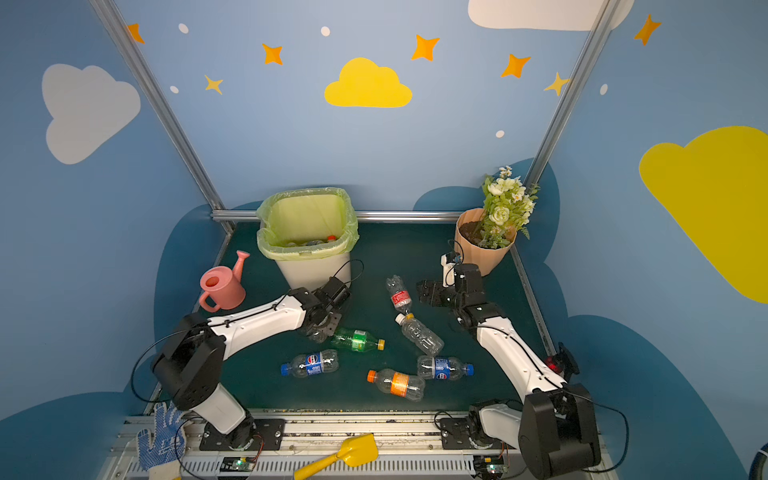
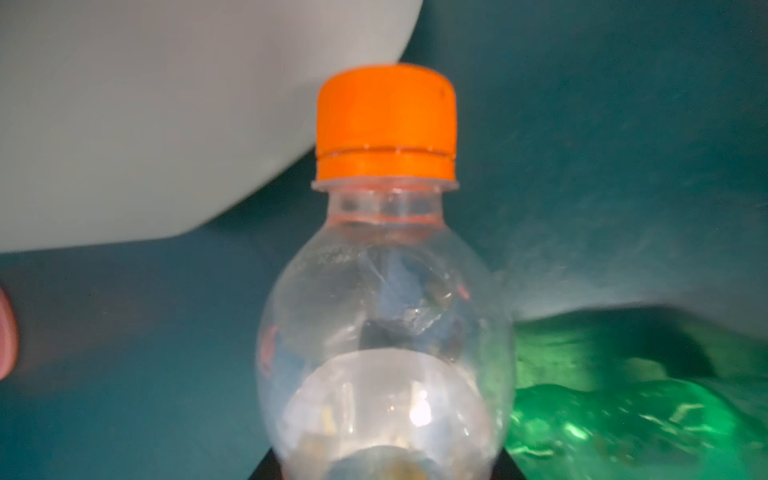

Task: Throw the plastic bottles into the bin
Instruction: 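Close the left gripper around the orange-capped bottle, then lift the orange-capped bottle with the left gripper over the bin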

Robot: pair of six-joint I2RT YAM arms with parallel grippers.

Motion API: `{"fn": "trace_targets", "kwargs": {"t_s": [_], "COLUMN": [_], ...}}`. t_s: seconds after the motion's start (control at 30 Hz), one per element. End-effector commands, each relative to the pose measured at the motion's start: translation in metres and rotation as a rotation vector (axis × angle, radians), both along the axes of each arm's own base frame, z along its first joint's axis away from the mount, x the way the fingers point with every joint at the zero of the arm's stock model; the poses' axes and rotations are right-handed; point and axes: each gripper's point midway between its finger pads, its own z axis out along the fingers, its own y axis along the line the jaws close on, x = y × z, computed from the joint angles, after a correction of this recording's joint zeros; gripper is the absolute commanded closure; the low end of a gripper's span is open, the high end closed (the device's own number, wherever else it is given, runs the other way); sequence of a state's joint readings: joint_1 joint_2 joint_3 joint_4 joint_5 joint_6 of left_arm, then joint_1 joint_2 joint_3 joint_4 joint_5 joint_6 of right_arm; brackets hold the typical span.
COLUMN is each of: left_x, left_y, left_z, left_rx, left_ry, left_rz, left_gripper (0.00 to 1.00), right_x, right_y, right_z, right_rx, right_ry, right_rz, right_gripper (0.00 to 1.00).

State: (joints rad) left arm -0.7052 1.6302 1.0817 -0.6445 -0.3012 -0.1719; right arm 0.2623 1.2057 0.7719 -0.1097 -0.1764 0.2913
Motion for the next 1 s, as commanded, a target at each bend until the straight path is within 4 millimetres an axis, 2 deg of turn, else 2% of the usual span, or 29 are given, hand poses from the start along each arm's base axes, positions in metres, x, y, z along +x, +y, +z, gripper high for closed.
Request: {"fn": "trace_targets", "kwargs": {"t_s": [0.0,0.2,0.4,0.57,0.73,0.83,0.97], "left_x": [0.004,-0.002,-0.017,-0.029,-0.044,-0.054,-0.063], "left_y": [-0.004,-0.023,-0.046,-0.044,-0.029,-0.015,-0.001], "left_z": [0.021,0.061,0.128,0.201,0.289,0.341,0.401], "left_rx": [0.006,-0.066,-0.243,-0.369,-0.469,-0.487,-0.445], "left_ry": [-0.078,-0.227,-0.435,-0.674,-0.965,-1.135,-1.324], "left_rz": [-0.036,-0.137,-0.278,-0.342,-0.394,-0.405,-0.422], "left_gripper": [0.57,0.57,0.57,0.57,0.57,0.56,0.56], "right_x": [-0.001,-0.003,-0.004,-0.005,-0.006,-0.007,-0.008], "right_y": [-0.002,-0.006,-0.007,-0.008,-0.009,-0.010,-0.010], "right_z": [0.002,0.003,0.003,0.004,0.005,0.007,0.008], "right_rx": [0.002,-0.002,0.003,0.006,0.009,0.011,0.007], "right_ry": [-0.010,-0.017,-0.019,-0.024,-0.024,-0.030,-0.036], "right_rz": [-0.002,-0.010,-0.014,-0.014,-0.016,-0.018,-0.016], "right_gripper": [0.04,0.04,0.04,0.04,0.05,0.04,0.05]}}
